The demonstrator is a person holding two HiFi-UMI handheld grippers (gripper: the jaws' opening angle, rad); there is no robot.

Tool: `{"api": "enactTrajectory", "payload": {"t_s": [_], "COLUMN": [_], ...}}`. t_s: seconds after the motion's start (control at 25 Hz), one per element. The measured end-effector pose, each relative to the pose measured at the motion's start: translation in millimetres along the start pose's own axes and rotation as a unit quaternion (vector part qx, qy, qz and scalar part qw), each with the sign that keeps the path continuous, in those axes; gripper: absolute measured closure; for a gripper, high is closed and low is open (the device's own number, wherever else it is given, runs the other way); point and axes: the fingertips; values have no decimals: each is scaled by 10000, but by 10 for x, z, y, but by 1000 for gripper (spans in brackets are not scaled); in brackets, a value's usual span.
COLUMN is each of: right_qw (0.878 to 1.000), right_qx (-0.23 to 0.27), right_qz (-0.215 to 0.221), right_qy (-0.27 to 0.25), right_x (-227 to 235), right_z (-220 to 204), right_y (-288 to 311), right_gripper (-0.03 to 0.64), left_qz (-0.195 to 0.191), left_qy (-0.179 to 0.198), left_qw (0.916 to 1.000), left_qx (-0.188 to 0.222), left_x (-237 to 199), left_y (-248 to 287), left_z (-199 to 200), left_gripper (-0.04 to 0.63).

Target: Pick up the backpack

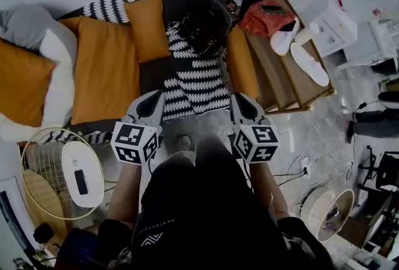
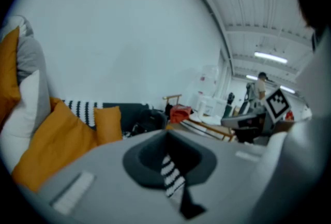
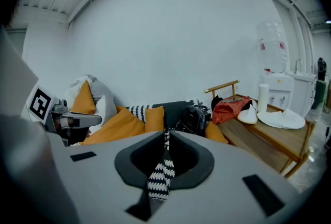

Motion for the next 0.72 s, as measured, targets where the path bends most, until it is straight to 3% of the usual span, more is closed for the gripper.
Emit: {"api": "enactTrajectory", "payload": {"t_s": [0.36,0.72], "right_qw": [10000,9998], "right_qx": [-66,-150], "right_qz": [-11,82], "right_qy": [64,52], "right_x": [294,726], "right_z": [158,578], "right_y": [547,1290], "right_gripper": [566,495], "left_qz": [32,161], "left_qy": [-17,-152], "left_qw": [10000,9997], "left_qx": [-74,-73], "left_x": [-162,-425], "left_y": [435,1205], "left_z": [42,254], "left_gripper": [586,586]}}
Point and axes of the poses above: the fingertips, and each gripper's own axes: y forward along the fingers, x to its right, z out of its top, and after that the axes turned 12 degrees about y, right-handed
